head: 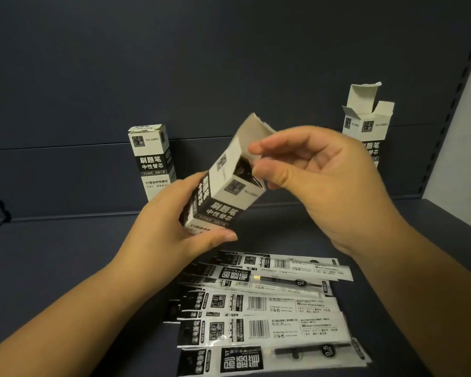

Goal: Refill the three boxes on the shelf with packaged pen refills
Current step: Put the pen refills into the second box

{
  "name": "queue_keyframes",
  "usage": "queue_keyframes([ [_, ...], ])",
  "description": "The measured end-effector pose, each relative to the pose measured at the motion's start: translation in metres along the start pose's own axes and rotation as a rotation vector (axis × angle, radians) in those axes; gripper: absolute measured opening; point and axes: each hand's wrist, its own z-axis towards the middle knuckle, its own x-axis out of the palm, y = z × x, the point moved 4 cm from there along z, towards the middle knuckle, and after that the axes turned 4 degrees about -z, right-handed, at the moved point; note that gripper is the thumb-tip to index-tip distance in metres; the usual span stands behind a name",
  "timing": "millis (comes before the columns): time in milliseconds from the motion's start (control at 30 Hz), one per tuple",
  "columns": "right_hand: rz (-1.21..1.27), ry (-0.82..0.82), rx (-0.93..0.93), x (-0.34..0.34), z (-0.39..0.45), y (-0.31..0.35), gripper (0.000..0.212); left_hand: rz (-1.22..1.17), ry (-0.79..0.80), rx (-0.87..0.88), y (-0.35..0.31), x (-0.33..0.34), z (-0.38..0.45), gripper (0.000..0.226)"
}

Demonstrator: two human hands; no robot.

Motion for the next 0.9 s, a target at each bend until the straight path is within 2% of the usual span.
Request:
queue_keyframes([
  [167,-0.047,-0.114,-0.010,0.006,-0.004,-0.008,0.038,-0.157,-0.058,0.051,-0.015,-0.003,0.000,0.057],
  [267,-0.010,-0.051,0.040,0.016,-0.006,-0.013,0.048,-0.228,-0.096,0.019,-0.012,-0.003,-0.003,0.072],
  [367,0.061,0.031,0.022,0.027,-0.007,-0.008,0.044,-0.330,-0.102,0.005,-0.012,-0.002,-0.005,0.087],
  [567,0.113,0.034,-0.003,0.031,-0.006,0.004,0.048,-0.404,-0.054,0.112,-0.033,-0.003,-0.002,0.083],
  [700,0.128,0.051,0.022,0.031,-0.006,0.004,0.045,-0.477,-0.022,0.096,-0.035,0.000,-0.004,0.091],
  [900,0.126,0.067,-0.076,0.032,-0.009,0.009,0.038,-0.514,-0.057,0.111,-0.040,0.001,-0.006,0.084],
])
